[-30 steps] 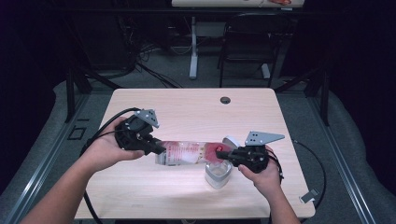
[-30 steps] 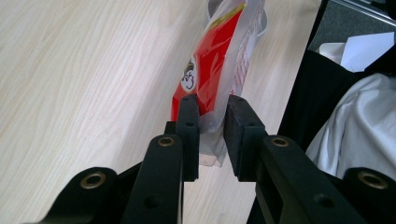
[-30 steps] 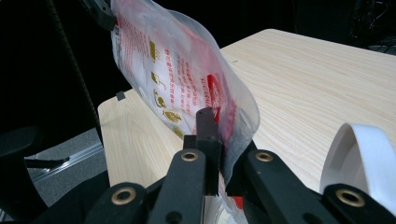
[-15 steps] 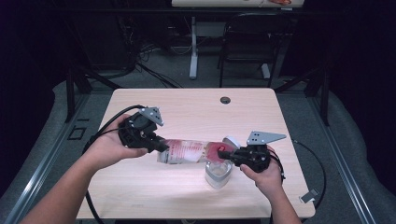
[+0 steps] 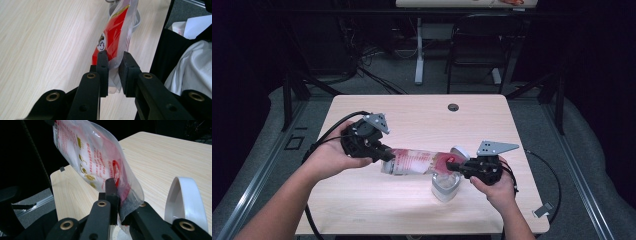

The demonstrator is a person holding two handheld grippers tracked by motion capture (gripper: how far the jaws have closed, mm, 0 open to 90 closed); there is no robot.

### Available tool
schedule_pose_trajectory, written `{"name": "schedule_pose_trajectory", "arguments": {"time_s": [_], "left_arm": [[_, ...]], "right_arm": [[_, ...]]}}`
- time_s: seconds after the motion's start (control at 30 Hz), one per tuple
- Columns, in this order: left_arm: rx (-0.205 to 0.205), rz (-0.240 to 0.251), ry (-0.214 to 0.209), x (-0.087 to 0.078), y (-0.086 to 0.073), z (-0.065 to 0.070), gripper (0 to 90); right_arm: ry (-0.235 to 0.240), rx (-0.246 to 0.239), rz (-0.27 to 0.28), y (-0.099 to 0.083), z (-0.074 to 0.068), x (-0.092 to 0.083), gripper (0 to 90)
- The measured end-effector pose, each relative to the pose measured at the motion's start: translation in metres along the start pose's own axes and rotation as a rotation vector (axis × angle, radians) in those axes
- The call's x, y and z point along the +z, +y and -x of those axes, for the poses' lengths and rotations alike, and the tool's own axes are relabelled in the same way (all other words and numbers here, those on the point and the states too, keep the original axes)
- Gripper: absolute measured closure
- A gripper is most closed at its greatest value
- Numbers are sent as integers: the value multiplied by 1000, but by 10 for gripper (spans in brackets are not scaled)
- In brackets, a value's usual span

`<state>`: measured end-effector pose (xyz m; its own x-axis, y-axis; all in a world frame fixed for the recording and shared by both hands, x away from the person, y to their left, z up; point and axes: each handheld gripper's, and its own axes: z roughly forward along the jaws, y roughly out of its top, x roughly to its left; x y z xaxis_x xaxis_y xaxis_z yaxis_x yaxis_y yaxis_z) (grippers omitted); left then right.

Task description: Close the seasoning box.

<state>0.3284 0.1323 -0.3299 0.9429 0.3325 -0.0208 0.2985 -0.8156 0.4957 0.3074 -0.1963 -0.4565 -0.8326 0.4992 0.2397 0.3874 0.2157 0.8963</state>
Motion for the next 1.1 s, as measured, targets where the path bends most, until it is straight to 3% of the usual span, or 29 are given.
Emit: {"name": "schedule_pose_trajectory", "arguments": {"time_s": [1.1], "left_arm": [[16, -7, 6, -3, 4, 2, 795]], "right_arm": [[-10, -8, -7, 0, -2, 0, 890]]}}
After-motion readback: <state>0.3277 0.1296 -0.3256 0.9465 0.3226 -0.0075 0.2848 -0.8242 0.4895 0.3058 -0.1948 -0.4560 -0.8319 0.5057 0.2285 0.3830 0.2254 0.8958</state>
